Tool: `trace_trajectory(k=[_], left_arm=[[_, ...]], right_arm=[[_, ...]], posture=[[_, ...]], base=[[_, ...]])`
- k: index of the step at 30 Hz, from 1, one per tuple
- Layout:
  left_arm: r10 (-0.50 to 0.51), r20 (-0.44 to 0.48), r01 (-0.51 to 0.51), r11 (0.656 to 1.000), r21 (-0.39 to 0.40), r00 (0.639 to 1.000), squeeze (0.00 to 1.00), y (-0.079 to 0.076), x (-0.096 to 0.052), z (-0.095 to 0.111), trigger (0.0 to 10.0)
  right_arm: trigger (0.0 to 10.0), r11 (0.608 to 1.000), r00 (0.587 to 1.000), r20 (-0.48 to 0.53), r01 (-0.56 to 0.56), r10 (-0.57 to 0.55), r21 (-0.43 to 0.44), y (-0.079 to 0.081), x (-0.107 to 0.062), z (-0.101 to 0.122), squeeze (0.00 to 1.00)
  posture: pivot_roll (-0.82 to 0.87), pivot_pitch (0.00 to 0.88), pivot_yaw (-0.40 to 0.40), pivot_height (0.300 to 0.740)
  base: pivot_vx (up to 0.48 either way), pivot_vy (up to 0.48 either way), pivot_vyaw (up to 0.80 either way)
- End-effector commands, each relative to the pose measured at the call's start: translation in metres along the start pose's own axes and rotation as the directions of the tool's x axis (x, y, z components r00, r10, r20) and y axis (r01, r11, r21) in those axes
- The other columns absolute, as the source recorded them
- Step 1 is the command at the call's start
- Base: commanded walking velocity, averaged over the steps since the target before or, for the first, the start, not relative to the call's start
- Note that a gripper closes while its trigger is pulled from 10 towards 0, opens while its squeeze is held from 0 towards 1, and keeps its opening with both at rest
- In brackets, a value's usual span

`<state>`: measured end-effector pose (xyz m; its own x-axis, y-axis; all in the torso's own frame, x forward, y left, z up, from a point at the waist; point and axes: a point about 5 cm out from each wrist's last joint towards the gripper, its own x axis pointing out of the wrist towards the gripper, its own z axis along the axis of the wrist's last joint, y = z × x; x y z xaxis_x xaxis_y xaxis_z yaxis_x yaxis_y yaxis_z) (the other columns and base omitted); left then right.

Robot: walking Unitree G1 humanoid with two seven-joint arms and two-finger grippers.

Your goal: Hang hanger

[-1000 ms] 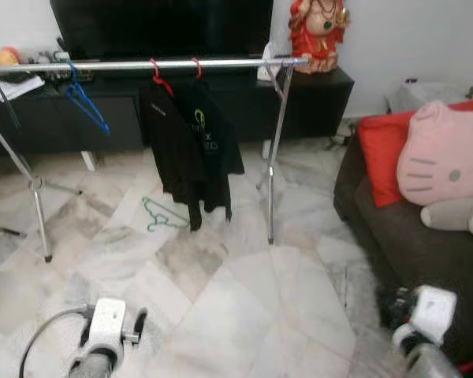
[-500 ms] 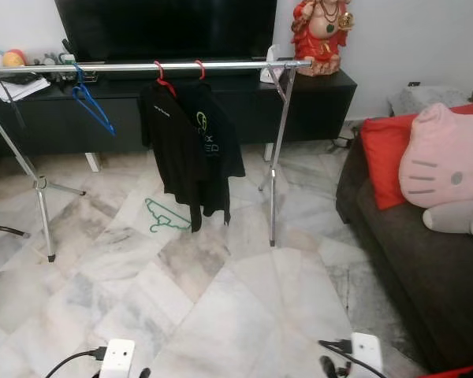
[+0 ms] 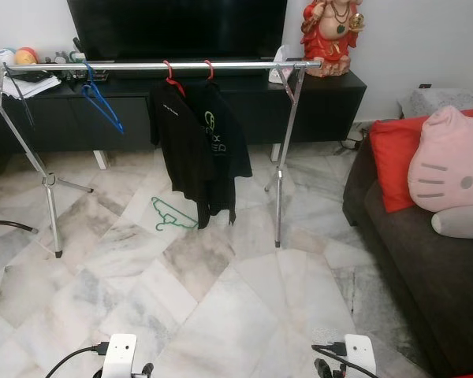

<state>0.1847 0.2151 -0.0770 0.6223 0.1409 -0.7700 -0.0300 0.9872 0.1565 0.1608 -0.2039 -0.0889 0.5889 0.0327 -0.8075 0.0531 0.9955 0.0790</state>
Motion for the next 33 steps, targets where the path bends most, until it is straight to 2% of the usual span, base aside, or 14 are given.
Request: trace_trajectory(k=[1,3,10,17,19,24,26,33], left_arm=[[0.007,-0.045,-0.009,0.999,-0.031,0.999,0.00,0.0012,-0.0024,-0.0124,10.0],[0.004,-0.045,-0.006,0.999,-0.041,0.999,0.00,0.0002,-0.0028,-0.0137,10.0],[-0.003,-0.040,0.001,0.999,-0.044,0.999,0.00,-0.0026,-0.0029,-0.0139,10.0],[-0.010,-0.028,0.009,0.999,-0.053,1.000,0.00,-0.0032,-0.0028,-0.0126,10.0],[-0.013,-0.027,0.012,0.998,-0.054,1.000,0.00,-0.0033,-0.0028,-0.0126,10.0],[-0.017,-0.028,0.015,0.998,-0.056,0.999,0.00,-0.0053,-0.0029,-0.0130,10.0],[-0.019,-0.029,0.018,0.998,-0.056,0.999,0.00,-0.0062,-0.0030,-0.0135,10.0],[-0.025,-0.033,0.023,0.998,-0.055,0.999,0.00,-0.0080,-0.0033,-0.0148,10.0]], right_arm=[[10.0,1.000,1.000,0.007,-0.003,0.003,-0.012,-0.0002,0.0001,0.0013,0.00],[10.0,1.000,1.000,0.001,-0.013,0.013,-0.009,-0.0011,-0.0003,0.0004,0.00],[10.0,0.999,0.999,0.009,-0.034,0.033,0.032,0.0005,-0.0007,-0.0009,0.00],[10.0,1.000,1.000,0.022,-0.016,0.016,0.016,-0.0004,-0.0008,-0.0001,0.00],[10.0,1.000,0.999,0.031,-0.018,0.018,-0.018,-0.0005,-0.0008,0.0015,0.00],[10.0,1.000,0.999,0.022,-0.024,0.024,-0.015,-0.0004,-0.0007,0.0010,0.00],[10.0,1.000,0.999,0.019,-0.028,0.027,0.011,0.0000,-0.0008,-0.0001,0.00],[10.0,0.999,0.999,0.021,-0.037,0.037,0.012,-0.0002,-0.0011,-0.0002,0.00]], posture=[[-0.07,0.000,-0.034,0.740],[-0.07,0.000,-0.035,0.740],[-0.07,0.000,-0.036,0.740],[-0.07,0.000,-0.037,0.740],[-0.07,0.000,-0.037,0.740],[-0.07,0.000,-0.041,0.740],[-0.06,0.000,-0.041,0.740],[-0.06,0.000,-0.043,0.740]], base=[[0.000,0.000,0.80],[0.000,0.000,0.80],[0.277,0.000,0.00],[0.378,0.000,0.00],[0.441,0.000,0.27],[0.440,0.000,0.75],[0.441,0.000,0.00],[0.439,0.000,0.00]])
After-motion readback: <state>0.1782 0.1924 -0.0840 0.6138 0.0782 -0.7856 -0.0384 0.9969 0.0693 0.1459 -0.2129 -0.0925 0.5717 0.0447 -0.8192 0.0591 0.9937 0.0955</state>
